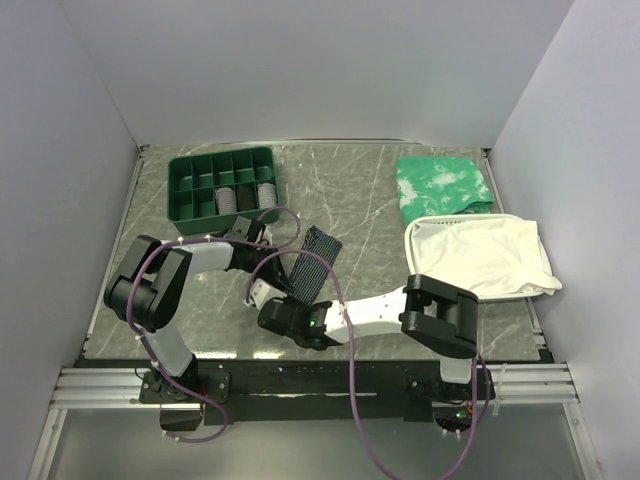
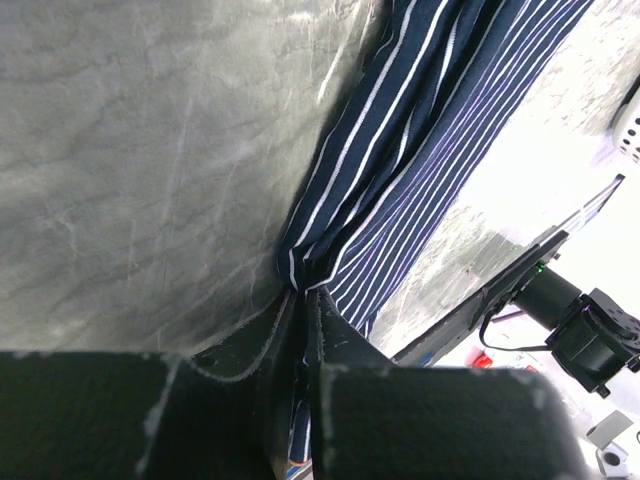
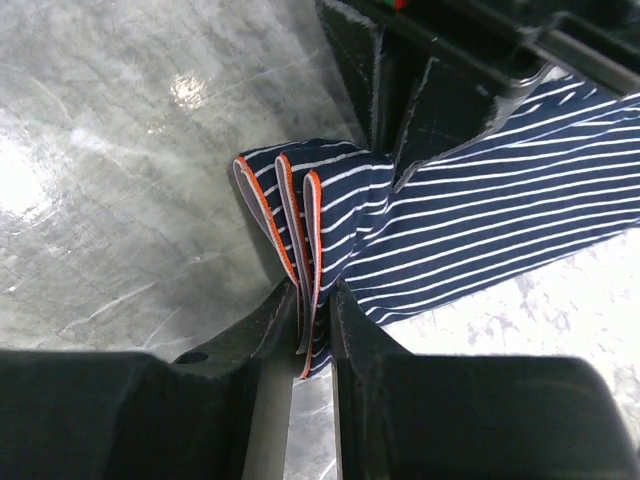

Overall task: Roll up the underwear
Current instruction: Roll the underwear to the center of the board.

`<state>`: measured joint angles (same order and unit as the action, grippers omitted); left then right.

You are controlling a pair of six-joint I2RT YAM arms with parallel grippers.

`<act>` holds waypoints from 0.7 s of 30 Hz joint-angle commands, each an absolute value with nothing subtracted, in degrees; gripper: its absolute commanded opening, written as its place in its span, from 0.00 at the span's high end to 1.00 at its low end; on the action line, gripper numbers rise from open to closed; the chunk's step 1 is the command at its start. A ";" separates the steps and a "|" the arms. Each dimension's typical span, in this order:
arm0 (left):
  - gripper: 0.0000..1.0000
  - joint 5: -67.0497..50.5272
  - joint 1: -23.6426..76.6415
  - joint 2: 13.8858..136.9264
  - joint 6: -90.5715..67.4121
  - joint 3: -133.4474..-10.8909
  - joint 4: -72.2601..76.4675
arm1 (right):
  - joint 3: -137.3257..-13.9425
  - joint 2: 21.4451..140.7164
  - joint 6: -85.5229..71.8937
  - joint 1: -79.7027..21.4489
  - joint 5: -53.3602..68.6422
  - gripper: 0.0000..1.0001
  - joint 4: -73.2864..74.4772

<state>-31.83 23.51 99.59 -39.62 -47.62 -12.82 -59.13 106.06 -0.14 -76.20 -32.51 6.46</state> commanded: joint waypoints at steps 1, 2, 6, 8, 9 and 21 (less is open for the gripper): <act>0.86 -21.01 23.99 101.51 -35.51 -45.70 -16.52 | -60.20 102.83 -0.61 -74.27 -27.87 0.82 5.62; 0.86 -20.92 23.91 101.43 -35.51 -45.70 -16.70 | -60.38 102.48 -0.53 -73.92 -26.12 0.84 5.97; 0.70 -19.69 23.99 100.29 -35.86 -45.79 -16.79 | -61.43 102.22 -0.53 -73.04 -21.63 0.88 8.17; 0.60 -18.28 23.91 98.54 -36.47 -45.44 -16.70 | -61.87 101.69 -0.61 -72.43 -19.52 0.90 9.22; 0.48 -17.67 23.91 97.92 -36.65 -45.61 -16.70 | -62.05 101.52 -0.53 -72.16 -17.51 0.90 9.58; 0.28 -8.62 19.08 91.32 -41.30 -45.00 -19.25 | -62.14 98.09 -4.13 -65.66 -0.19 0.90 10.46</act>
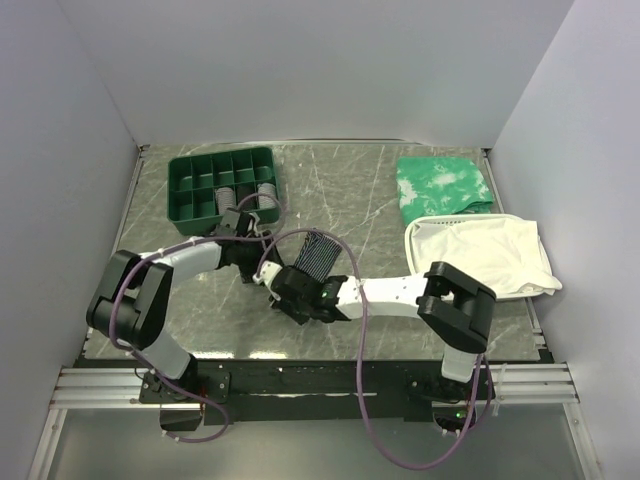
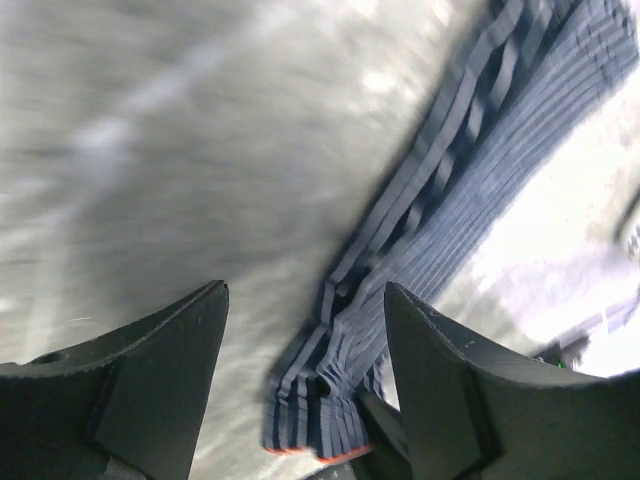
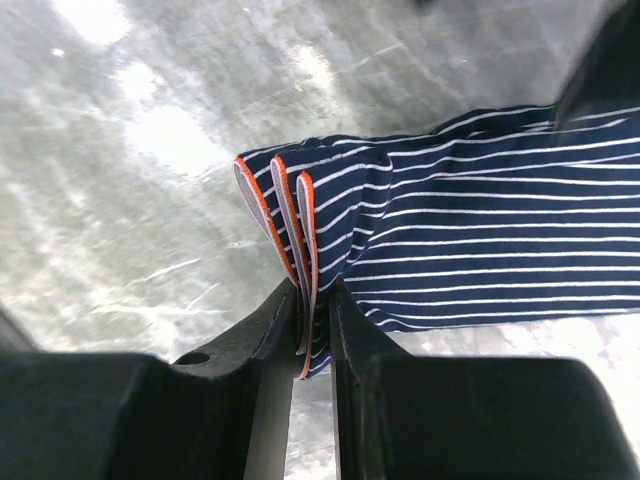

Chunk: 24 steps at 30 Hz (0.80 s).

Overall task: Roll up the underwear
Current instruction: Roll the underwear to the center of the board.

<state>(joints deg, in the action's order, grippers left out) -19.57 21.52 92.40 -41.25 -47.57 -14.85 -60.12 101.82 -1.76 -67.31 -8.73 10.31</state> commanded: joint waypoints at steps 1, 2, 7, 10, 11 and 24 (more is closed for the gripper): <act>0.28 -8.18 18.64 90.36 -41.57 -44.65 -19.34 | -62.05 97.91 -4.74 -64.52 2.43 0.90 10.46; 0.28 -7.83 17.85 89.92 -41.83 -43.78 -19.34 | -62.05 97.65 -5.01 -63.99 3.68 0.90 10.20; 0.29 -6.68 16.44 86.84 -42.71 -41.14 -18.55 | -61.61 97.21 -6.85 -59.17 12.46 0.90 8.79; 0.29 -6.50 16.35 85.35 -42.89 -39.65 -18.11 | -62.66 98.61 -7.20 -56.78 20.02 0.90 9.32; 0.29 -6.59 16.35 84.82 -42.89 -39.46 -17.84 | -62.84 99.14 -7.21 -55.30 23.52 0.90 9.23; 0.30 -10.98 16.35 78.67 -43.33 -35.07 -13.27 | -63.99 107.75 -11.86 -46.50 42.27 0.89 5.46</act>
<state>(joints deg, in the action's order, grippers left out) -10.33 16.56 80.05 -43.22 -36.86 -12.95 -62.76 105.71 -8.97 -48.34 34.65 9.08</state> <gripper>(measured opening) 0.703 0.225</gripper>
